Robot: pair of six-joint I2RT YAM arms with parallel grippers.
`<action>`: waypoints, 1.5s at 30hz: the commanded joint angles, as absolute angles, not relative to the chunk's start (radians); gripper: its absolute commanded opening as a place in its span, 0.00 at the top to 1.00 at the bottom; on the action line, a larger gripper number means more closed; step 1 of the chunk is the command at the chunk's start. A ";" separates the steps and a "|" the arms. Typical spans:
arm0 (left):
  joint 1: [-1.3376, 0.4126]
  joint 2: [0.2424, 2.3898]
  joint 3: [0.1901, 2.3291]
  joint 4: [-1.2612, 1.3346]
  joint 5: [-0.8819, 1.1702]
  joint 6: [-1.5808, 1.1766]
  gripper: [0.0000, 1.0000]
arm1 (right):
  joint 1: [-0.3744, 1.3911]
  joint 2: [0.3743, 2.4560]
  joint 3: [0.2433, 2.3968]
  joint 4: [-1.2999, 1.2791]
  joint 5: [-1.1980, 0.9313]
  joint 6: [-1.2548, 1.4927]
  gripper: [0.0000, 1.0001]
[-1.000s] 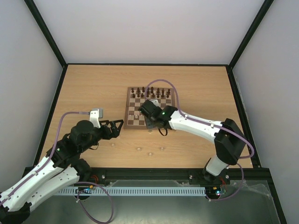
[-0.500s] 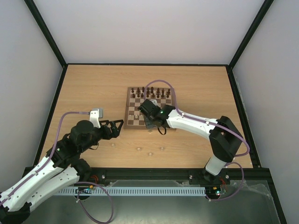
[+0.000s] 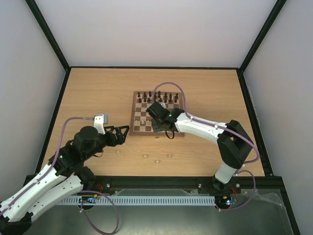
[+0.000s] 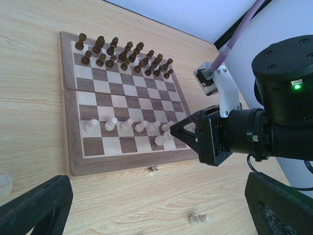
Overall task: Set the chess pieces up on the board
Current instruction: Place the chess piece on the chessboard.
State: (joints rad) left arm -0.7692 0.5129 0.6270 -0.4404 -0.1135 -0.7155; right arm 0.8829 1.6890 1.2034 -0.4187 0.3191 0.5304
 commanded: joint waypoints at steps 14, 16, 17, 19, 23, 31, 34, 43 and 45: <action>-0.768 0.512 0.620 -0.431 -0.118 -0.709 0.01 | 0.875 1.733 1.182 -0.402 0.303 0.520 0.94; -0.769 0.512 0.621 -0.431 -0.118 -0.710 0.00 | 0.874 1.731 1.179 -0.402 0.302 0.520 0.93; -0.769 0.512 0.620 -0.431 -0.118 -0.710 0.01 | 0.874 1.731 1.177 -0.403 0.301 0.520 0.93; -0.769 0.512 0.619 -0.431 -0.118 -0.710 0.00 | 0.874 1.726 1.177 -0.410 0.300 0.521 0.93; -0.769 0.514 0.619 -0.430 -0.117 -0.711 0.00 | 0.873 1.709 1.166 -0.415 0.305 0.520 0.93; -0.769 0.520 0.613 -0.419 -0.114 -0.713 0.01 | 0.874 1.698 1.160 -0.422 0.303 0.519 0.93; -0.768 0.520 0.613 -0.417 -0.112 -0.712 0.01 | 0.873 1.695 1.155 -0.423 0.303 0.520 0.93; -0.768 0.528 0.613 -0.410 -0.110 -0.714 0.00 | 0.874 1.672 1.154 -0.437 0.317 0.520 0.92; -0.768 0.527 0.612 -0.408 -0.109 -0.713 0.01 | 0.874 1.671 1.153 -0.436 0.317 0.519 0.92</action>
State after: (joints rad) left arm -0.7692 0.5240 0.6212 -0.4320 -0.1131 -0.7158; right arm 0.8780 1.6978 1.1736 -0.3691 0.3042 0.5232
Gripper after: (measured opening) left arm 0.994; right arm 0.077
